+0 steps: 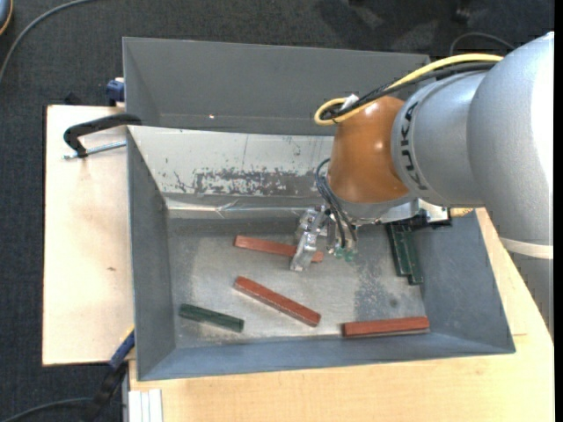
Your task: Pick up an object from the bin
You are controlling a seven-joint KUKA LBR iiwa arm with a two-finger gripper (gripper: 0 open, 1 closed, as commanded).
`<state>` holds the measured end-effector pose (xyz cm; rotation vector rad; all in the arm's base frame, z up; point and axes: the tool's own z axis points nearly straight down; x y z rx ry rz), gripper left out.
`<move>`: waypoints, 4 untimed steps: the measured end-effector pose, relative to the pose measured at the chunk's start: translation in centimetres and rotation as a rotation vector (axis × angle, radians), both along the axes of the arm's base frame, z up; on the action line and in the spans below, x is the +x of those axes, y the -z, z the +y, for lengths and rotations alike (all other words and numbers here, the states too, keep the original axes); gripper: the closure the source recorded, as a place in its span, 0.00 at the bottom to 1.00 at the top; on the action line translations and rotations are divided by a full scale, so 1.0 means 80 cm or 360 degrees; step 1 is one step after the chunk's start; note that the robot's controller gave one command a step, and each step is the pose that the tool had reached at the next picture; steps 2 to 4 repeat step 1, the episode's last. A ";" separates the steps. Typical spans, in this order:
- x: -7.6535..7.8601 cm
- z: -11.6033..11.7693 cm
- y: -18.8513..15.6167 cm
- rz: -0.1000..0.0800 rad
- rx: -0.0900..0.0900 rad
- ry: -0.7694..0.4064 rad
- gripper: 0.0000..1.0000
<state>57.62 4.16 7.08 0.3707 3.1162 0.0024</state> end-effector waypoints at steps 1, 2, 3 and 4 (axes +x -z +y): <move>-0.034 -0.008 -0.225 -0.0017 -0.0001 -0.0120 1.00; -0.034 -0.008 -0.225 -0.0017 -0.0001 -0.0120 1.00; -0.034 -0.008 -0.225 -0.0017 -0.0001 -0.0120 1.00; -0.034 -0.008 -0.225 -0.0017 -0.0001 -0.0120 1.00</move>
Offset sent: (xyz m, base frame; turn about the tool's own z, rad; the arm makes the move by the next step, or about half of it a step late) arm -0.0298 -0.0072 0.1738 -0.0745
